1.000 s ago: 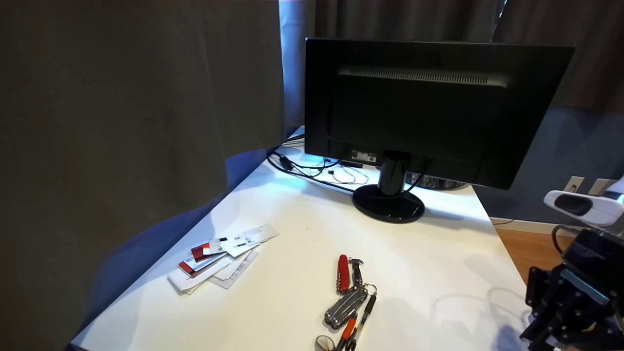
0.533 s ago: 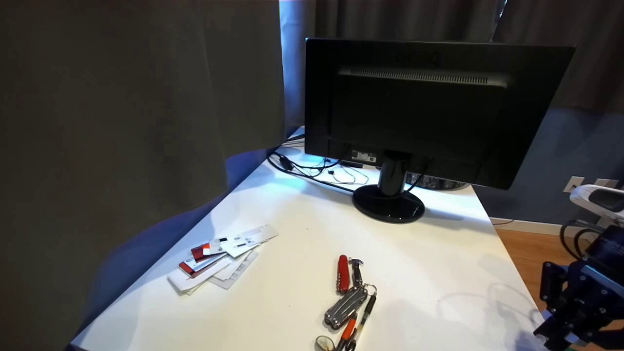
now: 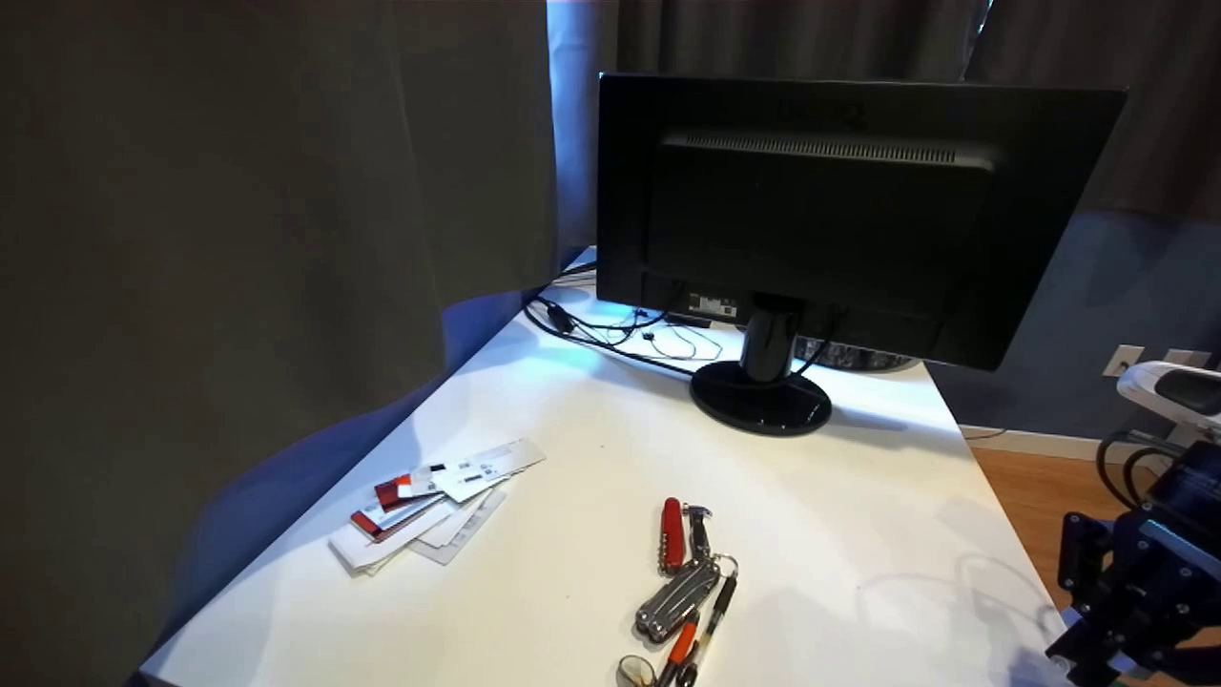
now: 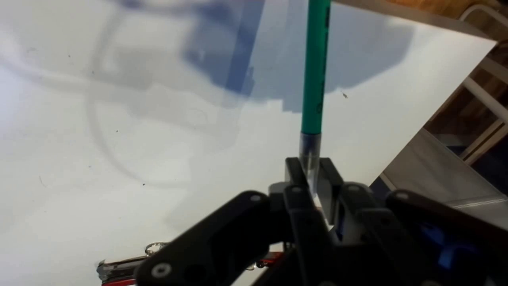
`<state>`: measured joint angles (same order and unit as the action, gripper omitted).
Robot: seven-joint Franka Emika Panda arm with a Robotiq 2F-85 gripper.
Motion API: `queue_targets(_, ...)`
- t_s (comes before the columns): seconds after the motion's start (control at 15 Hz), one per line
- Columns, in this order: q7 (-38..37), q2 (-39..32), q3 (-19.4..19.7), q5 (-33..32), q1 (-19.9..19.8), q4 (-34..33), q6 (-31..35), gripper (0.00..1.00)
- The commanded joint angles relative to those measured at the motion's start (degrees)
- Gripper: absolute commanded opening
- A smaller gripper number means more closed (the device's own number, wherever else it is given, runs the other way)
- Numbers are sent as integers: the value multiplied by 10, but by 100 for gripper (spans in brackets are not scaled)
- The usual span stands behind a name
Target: Put the green pen in the drawer
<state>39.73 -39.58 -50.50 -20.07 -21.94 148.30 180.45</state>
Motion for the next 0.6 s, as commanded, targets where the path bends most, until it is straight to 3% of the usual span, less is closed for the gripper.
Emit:
queue_targets(0.0,38,-52,-18,-41,-90,25,11,3)
queue_targets(0.53,177,-183,-12,-125,-325,99,24,3)
